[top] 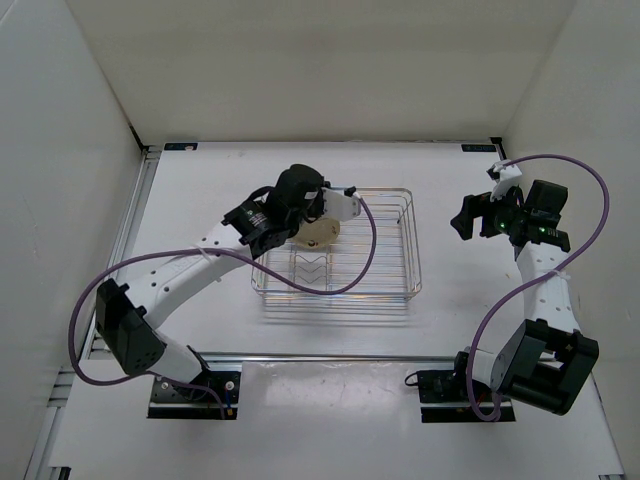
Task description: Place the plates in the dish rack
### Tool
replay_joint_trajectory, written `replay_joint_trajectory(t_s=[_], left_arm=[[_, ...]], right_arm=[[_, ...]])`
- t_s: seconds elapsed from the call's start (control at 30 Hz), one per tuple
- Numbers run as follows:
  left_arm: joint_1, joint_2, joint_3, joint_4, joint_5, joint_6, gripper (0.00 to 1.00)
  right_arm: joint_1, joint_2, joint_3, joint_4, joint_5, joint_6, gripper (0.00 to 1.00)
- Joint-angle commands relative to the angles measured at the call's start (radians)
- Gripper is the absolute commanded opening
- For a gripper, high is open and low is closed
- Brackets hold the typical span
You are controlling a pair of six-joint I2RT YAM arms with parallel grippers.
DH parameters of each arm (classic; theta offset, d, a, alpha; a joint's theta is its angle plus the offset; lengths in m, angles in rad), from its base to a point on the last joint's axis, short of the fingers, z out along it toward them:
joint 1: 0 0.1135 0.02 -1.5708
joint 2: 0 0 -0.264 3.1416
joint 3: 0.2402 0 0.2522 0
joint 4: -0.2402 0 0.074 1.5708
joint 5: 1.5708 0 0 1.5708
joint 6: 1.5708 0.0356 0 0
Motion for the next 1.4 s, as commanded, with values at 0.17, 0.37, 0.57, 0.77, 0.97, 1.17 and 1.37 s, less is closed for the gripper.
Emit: replay_joint_trajectory(t_s=[0.17, 0.37, 0.57, 0.77, 0.97, 1.17, 1.37], left_arm=[[-0.007, 0.010, -0.056, 0.046, -0.056, -0.092, 0.10], [-0.007, 0.030, -0.066, 0.065, -0.074, -0.123, 0.10], [-0.007, 0.039, -0.077, 0.092, -0.092, -0.143, 0.10], [-0.007, 0.039, -0.095, 0.112, -0.103, -0.152, 0.10], [-0.016, 0.030, -0.129, 0.112, -0.103, -0.161, 0.10], [-0.025, 0.021, -0.149, 0.112, -0.103, -0.170, 0.10], [-0.025, 0.030, -0.158, 0.121, -0.103, -0.170, 0.10]], right_arm=[[0.002, -0.012, 0.000, 0.015, -0.004, -0.003, 0.95], [0.002, -0.012, 0.000, 0.015, -0.004, -0.003, 0.95], [0.002, -0.012, 0.000, 0.015, -0.004, -0.013, 0.95], [0.002, -0.012, 0.000, 0.015, -0.004, -0.013, 0.95], [0.002, -0.012, 0.000, 0.015, -0.004, -0.013, 0.95], [0.002, -0.012, 0.000, 0.015, -0.004, -0.013, 0.95], [0.002, -0.012, 0.000, 0.015, -0.004, -0.013, 0.95]])
